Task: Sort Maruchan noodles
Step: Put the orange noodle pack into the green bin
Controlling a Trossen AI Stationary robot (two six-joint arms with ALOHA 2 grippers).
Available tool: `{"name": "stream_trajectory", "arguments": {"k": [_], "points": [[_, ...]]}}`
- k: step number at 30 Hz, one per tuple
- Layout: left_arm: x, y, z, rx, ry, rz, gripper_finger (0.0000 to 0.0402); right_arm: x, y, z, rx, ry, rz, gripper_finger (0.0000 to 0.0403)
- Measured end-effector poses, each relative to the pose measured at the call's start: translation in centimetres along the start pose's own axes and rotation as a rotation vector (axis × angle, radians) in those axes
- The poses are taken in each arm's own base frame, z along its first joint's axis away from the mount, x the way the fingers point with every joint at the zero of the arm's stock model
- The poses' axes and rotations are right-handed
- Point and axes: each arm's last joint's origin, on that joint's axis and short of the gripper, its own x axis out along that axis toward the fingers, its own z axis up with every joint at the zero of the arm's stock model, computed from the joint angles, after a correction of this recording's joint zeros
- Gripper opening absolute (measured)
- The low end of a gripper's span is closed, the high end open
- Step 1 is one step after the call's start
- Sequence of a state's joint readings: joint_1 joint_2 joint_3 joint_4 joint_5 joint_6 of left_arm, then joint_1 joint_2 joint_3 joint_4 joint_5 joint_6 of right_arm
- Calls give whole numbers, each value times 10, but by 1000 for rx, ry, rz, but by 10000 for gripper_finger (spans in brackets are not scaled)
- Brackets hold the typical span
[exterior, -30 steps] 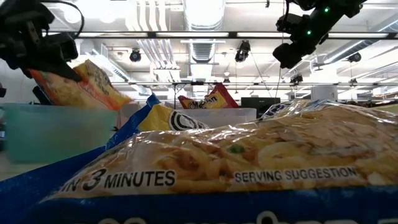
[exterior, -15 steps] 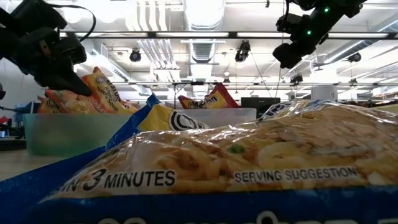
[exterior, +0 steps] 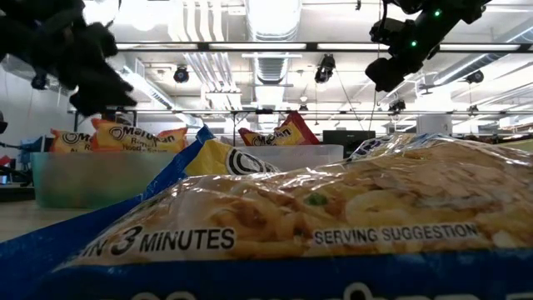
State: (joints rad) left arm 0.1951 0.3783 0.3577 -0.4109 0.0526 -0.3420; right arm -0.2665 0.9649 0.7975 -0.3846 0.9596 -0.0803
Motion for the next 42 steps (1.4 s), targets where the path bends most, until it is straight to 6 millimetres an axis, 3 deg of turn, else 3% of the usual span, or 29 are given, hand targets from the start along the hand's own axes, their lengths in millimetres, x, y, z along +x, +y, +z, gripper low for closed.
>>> {"name": "stream_trajectory", "arguments": {"k": [8, 17, 31, 42], "points": [[-8, -10, 30, 52, -84, 30, 176, 0, 0, 0, 1, 0, 0, 146], [19, -6, 19, -33, 156, 58, 162, 0, 0, 0, 0, 0, 0, 146], [58, -14, 38, -295, 390, 114, 161, 0, 0, 0, 0, 0, 0, 146], [82, -18, 47, -291, 522, 232, 161, 0, 0, 0, 1, 0, 0, 146]]}}
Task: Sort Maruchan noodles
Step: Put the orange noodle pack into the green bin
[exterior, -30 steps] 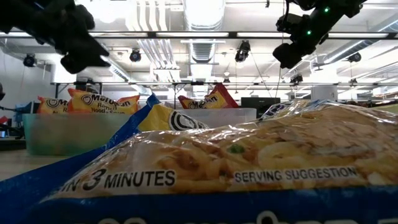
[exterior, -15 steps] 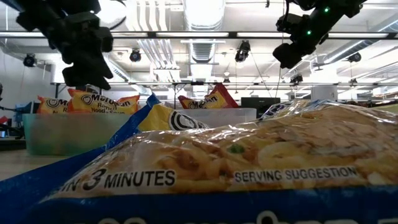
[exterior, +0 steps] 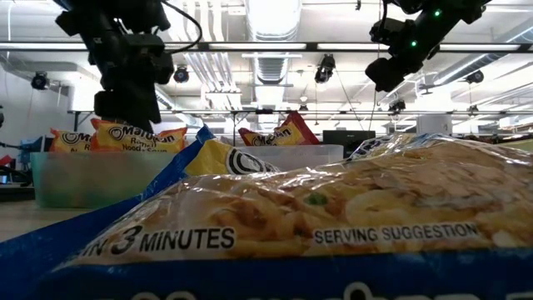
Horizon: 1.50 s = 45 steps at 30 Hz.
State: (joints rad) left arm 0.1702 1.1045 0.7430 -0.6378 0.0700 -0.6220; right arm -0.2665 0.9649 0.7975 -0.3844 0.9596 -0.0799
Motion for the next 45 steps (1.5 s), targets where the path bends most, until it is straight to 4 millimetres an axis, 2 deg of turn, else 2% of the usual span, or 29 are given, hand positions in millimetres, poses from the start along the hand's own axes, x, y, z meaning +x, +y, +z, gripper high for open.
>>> {"name": "stream_trajectory", "arguments": {"k": [5, 13, 17, 24, 31, 35, 41, 45], "points": [[12, -5, 0, 23, 55, 13, 162, 0, 0, 0, 0, 0, 0, 146], [16, -19, -2, 59, 97, -13, 162, 0, 0, 0, 0, 0, 0, 146], [25, -23, -6, 88, 136, 1, 162, 0, 0, 0, -1, 0, 0, 146], [42, -20, -11, 125, 229, 66, 162, 0, 0, 0, -1, 0, 0, 146], [46, -18, -11, 128, 226, 105, 156, 0, 0, 0, 0, 0, 0, 146], [46, -18, -11, 125, 225, 108, 120, 0, 0, 0, -1, 0, 0, 146], [45, -19, -10, 134, 227, 98, 15, 0, 0, 0, 0, 0, 0, 146], [41, -19, -11, 124, 227, 91, 14, 0, 0, 0, 0, 0, 0, 146]]}}
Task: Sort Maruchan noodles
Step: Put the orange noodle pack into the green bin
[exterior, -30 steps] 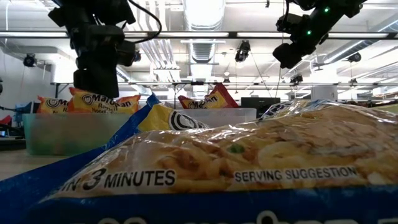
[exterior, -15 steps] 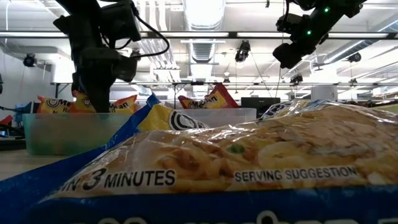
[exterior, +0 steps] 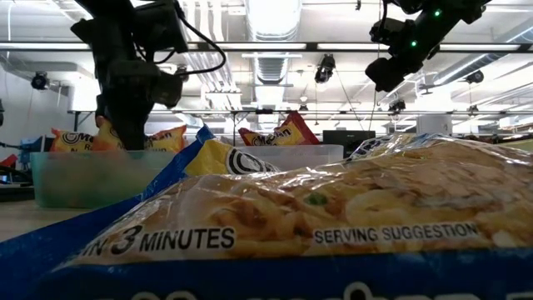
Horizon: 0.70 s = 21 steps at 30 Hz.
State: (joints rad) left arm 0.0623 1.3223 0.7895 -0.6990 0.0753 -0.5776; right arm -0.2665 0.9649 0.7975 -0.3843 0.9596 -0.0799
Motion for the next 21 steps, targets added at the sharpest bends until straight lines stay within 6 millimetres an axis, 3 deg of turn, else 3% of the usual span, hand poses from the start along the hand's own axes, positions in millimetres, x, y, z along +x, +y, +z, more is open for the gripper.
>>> {"name": "stream_trajectory", "arguments": {"k": [8, 15, 21], "points": [[-27, 0, -3, -82, -68, -30, 2, 0, 0, 0, -1, 0, 0, 146], [-55, -1, -8, -197, -130, 50, 2, 0, 0, 0, -1, 0, 0, 146], [-57, -5, -18, -403, -185, 73, 2, 0, 0, 0, 0, 0, 0, 146]]}}
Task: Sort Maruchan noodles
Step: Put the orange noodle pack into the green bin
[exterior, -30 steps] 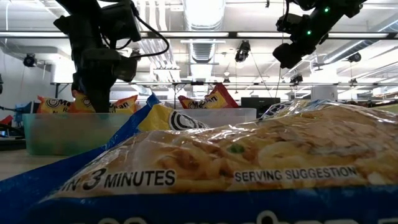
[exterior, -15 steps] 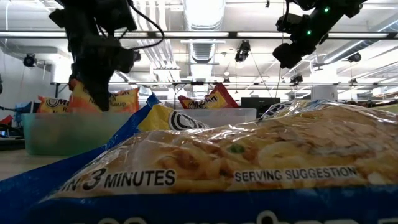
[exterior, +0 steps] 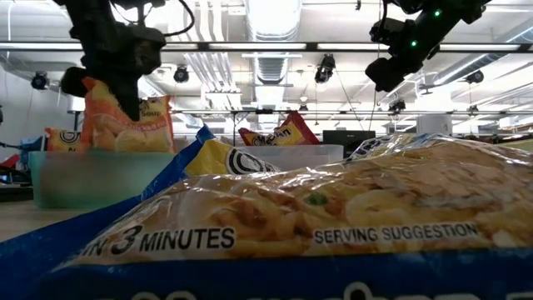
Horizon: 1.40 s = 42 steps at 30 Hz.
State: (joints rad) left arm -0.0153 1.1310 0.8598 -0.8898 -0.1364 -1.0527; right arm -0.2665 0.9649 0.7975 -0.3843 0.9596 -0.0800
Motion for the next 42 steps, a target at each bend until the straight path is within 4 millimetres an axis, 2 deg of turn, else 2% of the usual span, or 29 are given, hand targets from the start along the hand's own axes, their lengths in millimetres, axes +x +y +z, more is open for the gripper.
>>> {"name": "stream_trajectory", "arguments": {"k": [5, 14, 20, 24, 33, 38, 42], "points": [[14, -5, -13, -41, 49, 59, 2, 0, 0, 0, 0, 0, 0, 146], [44, -15, -25, 73, 171, 166, 6, 0, 0, 0, 1, 0, 0, 146], [54, -15, -27, 147, 207, 210, 12, 0, 0, 0, 0, 0, 0, 146], [47, -12, -28, 170, 214, 215, 19, 0, 0, 0, 0, 0, 0, 146], [8, -10, -20, 200, 127, 96, 24, 0, 0, 0, 0, 0, 0, 146], [-1, -4, -21, 262, 128, 89, 25, 0, 0, 0, 0, 0, 0, 146], [1, -3, -24, 269, 138, 102, 25, 0, 0, 0, 0, 0, 0, 146]]}}
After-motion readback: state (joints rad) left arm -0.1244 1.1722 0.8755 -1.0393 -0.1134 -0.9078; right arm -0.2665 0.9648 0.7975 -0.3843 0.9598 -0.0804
